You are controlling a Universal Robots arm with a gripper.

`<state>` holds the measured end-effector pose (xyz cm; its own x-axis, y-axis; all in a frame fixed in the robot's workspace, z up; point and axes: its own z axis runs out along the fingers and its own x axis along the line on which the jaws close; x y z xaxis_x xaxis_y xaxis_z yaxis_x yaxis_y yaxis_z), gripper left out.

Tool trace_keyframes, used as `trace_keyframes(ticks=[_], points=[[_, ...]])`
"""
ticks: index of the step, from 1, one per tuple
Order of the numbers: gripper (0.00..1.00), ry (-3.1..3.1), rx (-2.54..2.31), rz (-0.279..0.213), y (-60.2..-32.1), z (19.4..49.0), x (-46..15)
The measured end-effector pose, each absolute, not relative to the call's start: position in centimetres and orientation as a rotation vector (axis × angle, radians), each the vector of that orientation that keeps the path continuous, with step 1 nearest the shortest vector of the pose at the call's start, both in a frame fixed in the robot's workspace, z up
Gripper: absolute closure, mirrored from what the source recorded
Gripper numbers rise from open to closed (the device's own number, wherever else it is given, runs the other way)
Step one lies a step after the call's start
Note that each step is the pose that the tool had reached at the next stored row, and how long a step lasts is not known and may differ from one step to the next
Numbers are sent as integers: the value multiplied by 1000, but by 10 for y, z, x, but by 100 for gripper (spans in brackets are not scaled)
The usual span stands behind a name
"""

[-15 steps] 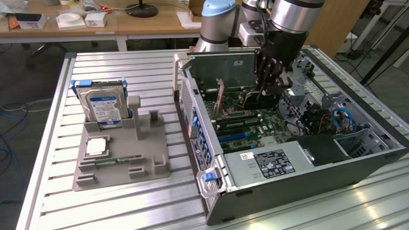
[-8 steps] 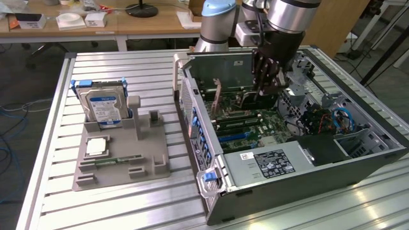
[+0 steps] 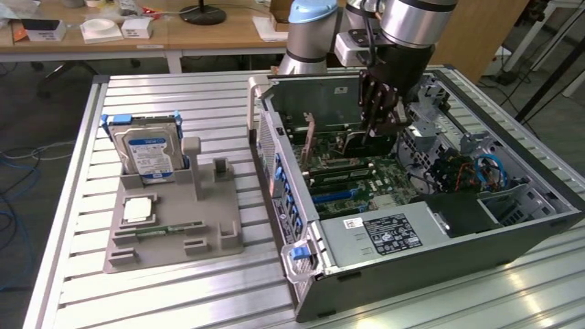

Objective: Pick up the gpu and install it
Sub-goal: 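Insert the gpu into the slot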

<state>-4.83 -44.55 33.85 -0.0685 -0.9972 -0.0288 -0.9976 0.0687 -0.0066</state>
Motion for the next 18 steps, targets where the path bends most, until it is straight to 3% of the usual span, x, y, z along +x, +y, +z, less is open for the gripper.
trace_keyframes(ticks=[18], points=[[74,2277,-2125,19,-444,325,-48]])
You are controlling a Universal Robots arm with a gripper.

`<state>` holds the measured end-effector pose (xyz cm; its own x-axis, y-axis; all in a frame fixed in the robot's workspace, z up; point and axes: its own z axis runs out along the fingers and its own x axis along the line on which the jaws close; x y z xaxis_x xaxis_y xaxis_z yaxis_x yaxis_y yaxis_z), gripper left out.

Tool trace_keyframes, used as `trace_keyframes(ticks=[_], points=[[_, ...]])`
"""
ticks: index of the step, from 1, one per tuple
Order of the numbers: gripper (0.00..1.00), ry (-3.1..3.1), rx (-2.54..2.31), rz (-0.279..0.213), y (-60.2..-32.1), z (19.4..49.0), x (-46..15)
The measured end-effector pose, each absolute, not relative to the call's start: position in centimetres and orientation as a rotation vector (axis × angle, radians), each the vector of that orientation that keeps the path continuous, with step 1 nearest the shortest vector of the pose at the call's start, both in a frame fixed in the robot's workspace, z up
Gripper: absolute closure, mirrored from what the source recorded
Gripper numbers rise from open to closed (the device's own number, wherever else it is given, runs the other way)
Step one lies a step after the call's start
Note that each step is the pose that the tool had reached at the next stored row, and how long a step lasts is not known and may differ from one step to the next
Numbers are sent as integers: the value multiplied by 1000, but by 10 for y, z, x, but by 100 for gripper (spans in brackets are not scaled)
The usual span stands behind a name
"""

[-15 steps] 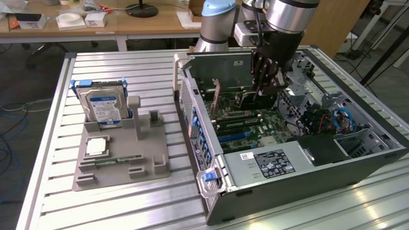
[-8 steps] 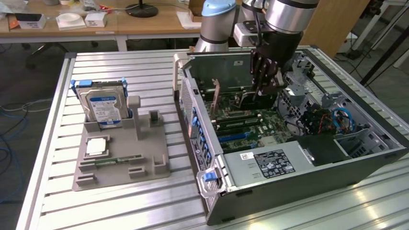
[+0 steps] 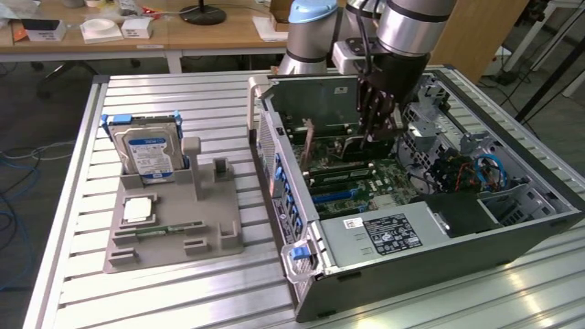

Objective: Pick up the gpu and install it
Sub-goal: 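Insert the gpu into the slot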

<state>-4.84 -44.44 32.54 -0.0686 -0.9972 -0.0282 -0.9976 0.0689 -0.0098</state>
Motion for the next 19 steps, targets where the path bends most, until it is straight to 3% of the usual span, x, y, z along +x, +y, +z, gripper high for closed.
trace_keyframes(ticks=[19], points=[[74,2281,-2130,4,-445,307,-48]])
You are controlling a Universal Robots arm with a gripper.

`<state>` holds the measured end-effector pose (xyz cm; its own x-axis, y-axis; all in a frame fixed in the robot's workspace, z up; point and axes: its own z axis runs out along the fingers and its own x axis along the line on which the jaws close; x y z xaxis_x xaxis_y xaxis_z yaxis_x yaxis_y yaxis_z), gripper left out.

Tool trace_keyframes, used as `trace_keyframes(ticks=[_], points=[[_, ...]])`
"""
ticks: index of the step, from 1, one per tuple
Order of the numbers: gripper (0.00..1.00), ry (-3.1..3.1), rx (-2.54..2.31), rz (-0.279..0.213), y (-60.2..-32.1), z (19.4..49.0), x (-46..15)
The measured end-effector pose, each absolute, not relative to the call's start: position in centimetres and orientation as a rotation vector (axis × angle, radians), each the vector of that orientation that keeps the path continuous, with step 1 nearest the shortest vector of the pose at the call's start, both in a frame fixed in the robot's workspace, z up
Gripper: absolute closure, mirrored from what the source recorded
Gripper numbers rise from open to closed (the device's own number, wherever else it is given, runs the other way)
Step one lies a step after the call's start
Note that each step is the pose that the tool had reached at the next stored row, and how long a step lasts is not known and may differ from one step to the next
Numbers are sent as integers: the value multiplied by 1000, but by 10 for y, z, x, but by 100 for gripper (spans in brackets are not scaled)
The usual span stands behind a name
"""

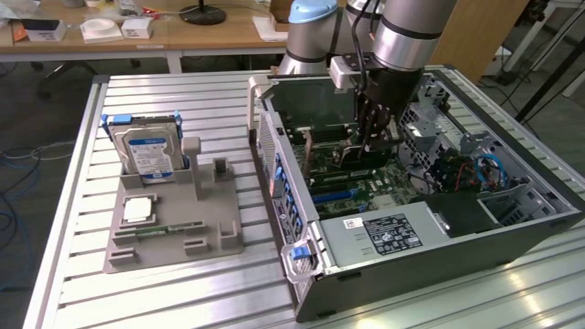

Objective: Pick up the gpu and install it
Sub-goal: 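Insert the gpu into the slot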

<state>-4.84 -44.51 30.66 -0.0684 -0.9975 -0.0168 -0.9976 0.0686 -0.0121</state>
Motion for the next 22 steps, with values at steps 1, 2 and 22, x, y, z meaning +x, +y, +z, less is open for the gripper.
trace_keyframes(ticks=[1,2,22], points=[[74,2281,-2130,4,-445,306,-48],[74,2281,-2130,4,-446,304,-48],[74,2282,-2130,3,-456,280,-48]])
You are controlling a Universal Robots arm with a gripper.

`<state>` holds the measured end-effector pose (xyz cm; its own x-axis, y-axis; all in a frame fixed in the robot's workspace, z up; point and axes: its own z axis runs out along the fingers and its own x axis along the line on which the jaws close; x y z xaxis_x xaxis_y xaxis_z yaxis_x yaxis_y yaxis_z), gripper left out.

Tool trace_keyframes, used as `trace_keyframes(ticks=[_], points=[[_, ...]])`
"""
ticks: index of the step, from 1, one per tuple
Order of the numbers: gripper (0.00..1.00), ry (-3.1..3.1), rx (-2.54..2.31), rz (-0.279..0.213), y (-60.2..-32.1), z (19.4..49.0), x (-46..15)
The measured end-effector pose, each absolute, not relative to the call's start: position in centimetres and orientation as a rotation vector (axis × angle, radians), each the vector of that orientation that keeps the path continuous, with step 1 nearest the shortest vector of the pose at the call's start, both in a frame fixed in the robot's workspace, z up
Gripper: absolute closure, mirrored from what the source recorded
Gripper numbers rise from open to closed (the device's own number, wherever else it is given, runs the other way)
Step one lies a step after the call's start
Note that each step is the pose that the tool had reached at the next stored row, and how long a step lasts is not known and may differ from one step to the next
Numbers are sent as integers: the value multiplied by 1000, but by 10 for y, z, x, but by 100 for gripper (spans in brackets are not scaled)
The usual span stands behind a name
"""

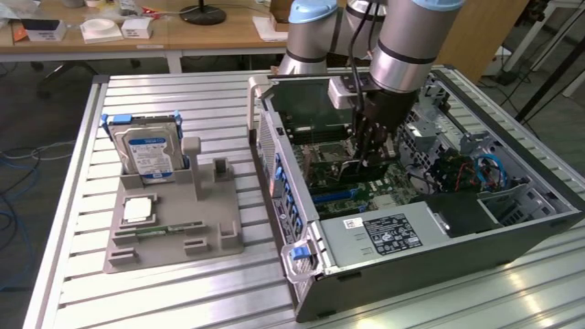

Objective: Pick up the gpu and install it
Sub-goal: 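Insert the gpu into the slot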

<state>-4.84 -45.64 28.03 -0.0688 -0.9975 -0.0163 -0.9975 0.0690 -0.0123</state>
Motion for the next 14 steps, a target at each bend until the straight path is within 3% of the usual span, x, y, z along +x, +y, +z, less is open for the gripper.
trace_keyframes(ticks=[14], points=[[74,2283,-2131,0,-465,261,-66]])
